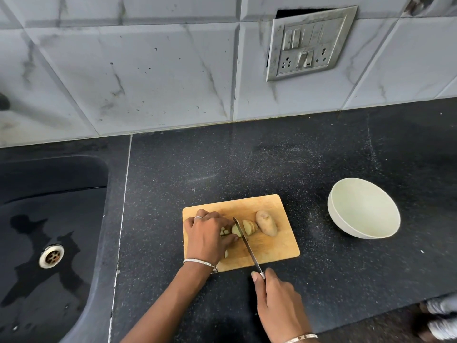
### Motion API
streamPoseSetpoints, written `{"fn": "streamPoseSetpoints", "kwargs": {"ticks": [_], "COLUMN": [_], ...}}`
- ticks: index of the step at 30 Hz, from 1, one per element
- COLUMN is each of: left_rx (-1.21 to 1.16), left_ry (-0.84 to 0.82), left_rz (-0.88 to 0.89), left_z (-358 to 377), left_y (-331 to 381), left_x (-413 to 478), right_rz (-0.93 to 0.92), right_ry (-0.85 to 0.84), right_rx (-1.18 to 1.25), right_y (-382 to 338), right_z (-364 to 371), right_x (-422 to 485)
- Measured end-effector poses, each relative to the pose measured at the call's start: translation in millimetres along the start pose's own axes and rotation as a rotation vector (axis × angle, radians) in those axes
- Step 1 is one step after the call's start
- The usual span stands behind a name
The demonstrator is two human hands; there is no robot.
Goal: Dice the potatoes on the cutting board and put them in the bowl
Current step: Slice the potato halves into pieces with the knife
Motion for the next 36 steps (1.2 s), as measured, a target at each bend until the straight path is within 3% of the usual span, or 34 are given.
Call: {"fn": "streamPoseSetpoints", "kwargs": {"ticks": [8, 22, 36], "left_rx": [0.042, 0.066, 0.109], "left_ry": [-0.005, -0.012, -0.019], "left_rz": [0.001, -0.014, -0.002], "left_z": [-1.8, -1.0, -7.5], "left_y": [1.5, -0.5, 6.5], "left_x": [1.2, 4.3, 2.3], "right_rz": [0.042, 0.024, 0.041], "right_ry": [-0.006, 0.028, 0.011], "right_rx": [-0.111, -0.049, -0.164], "right_y": [-19.5, -18.9, -23.6], "right_z": [-0.5, 3.5, -2.1], "right_x": [4.8, 7.3, 9.2]}}
Point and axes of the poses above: each hand's wrist, its own x-axis towards the middle knuckle, its own z-axis out of the palm, y = z × x, the point moved 6 cm from there along x, towards the middle knuckle, and after that the axes turned 12 degrees about -z, right-handed, at the moved point
